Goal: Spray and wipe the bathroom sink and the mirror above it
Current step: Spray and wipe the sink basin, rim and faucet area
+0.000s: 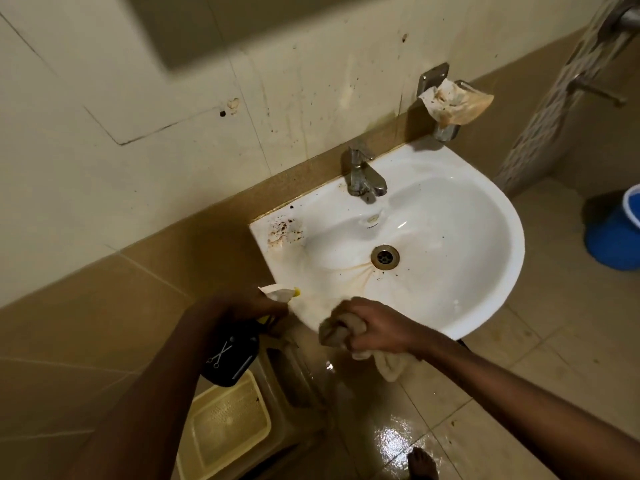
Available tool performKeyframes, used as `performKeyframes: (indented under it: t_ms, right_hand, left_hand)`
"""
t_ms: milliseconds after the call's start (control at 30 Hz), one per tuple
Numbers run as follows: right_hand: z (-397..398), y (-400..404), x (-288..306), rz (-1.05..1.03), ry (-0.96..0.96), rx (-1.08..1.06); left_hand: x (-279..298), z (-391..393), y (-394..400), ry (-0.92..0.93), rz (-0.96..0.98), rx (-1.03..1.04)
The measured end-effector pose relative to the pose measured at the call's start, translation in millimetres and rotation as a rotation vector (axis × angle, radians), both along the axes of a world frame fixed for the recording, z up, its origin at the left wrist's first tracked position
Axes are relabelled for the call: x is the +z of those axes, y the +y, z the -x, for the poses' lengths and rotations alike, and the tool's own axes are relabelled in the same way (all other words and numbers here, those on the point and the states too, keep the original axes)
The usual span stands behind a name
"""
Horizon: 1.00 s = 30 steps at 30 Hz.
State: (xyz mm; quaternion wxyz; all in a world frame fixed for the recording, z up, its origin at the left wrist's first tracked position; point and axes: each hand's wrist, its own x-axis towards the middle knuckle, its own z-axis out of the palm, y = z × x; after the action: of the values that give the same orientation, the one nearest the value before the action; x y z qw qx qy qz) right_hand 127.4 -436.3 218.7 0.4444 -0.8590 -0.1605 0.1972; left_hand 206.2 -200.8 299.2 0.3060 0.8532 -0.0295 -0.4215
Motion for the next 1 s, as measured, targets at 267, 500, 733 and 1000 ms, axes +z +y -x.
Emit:
performKeyframes:
  t_ms: [267,500,733,1000]
  right_hand:
    - [-27,65,-13,-0.008,-0.149,-0.201]
    - [-9,76,-16,0.112,-0.202,-0.359]
    - [-107,151,-5,0.258,-0.229,-0.784]
    - [-77,165,-3,0.367,-0.259,-0.834]
  left_hand:
    - [2,-40,18,-0.044,0.032,-0.01]
    - [18,-69,32,-0.119,0.064,-0.145]
    - [18,-98,47,-0.132,0.092,-0.057]
    - [35,-122,37,-0.073,-0.001,-0.085]
